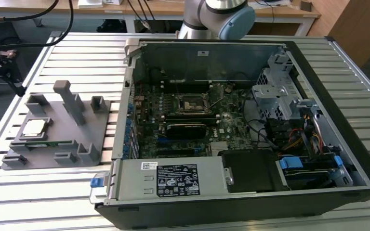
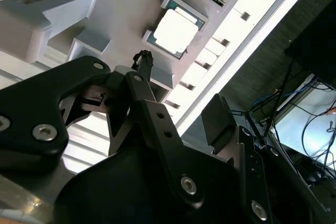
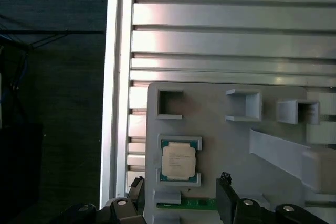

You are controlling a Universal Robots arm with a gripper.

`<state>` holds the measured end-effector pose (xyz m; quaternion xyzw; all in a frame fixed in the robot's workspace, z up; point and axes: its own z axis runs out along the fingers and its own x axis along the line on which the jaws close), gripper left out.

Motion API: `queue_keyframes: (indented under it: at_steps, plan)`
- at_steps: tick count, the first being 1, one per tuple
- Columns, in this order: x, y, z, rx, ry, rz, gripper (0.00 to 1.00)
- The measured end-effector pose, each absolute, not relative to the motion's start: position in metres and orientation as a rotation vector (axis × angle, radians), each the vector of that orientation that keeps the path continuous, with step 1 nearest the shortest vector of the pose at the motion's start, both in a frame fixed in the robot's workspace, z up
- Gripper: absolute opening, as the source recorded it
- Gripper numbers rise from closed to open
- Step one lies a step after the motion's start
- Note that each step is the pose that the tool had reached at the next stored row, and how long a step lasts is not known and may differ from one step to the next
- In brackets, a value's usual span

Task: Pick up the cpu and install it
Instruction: 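Pick up the cpu and move it towards the insertion slot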

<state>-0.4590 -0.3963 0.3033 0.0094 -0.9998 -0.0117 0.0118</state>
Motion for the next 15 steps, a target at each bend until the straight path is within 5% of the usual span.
queue_keyframes:
  at_steps: [15]
  plan:
    - [-0.4590, -0.3963, 0.2978, 0.029, -3.118, -0.036, 0.64]
